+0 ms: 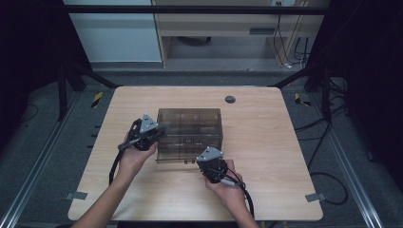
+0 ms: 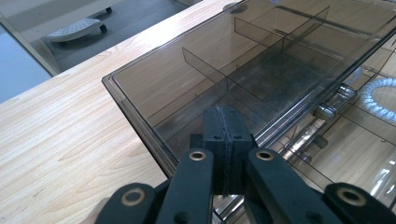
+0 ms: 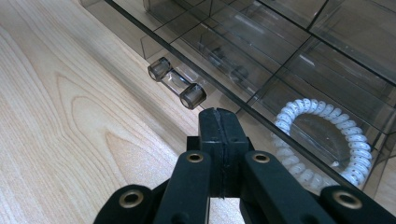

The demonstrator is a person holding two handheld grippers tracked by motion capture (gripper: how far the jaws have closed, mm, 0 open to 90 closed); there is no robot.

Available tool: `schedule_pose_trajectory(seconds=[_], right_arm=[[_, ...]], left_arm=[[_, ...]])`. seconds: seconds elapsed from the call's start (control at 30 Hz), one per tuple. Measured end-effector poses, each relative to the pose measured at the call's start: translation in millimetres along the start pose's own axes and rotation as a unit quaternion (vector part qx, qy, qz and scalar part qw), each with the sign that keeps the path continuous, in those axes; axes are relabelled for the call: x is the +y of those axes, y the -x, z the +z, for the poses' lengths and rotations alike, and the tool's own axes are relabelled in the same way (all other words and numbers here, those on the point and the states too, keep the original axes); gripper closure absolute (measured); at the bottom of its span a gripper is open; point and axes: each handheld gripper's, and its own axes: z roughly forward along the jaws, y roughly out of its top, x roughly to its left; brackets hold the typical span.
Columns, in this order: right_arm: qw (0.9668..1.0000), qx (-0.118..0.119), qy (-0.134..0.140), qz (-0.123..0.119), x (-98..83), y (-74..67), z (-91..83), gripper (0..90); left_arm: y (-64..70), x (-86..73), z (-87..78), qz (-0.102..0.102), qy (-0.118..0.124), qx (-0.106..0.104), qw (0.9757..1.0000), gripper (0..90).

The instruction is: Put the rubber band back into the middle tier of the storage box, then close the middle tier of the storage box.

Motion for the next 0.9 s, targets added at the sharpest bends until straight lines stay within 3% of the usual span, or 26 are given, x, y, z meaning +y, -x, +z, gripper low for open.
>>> schedule_pose_trajectory(seconds=[0.9], right_arm=[[1.0,-0.002,-0.002,0.004,1.3,3.5,1.6,90.0]], left_arm=[[2.6,-0.1,0.0,-0.001,0.003,-0.002,1.0,89.4]])
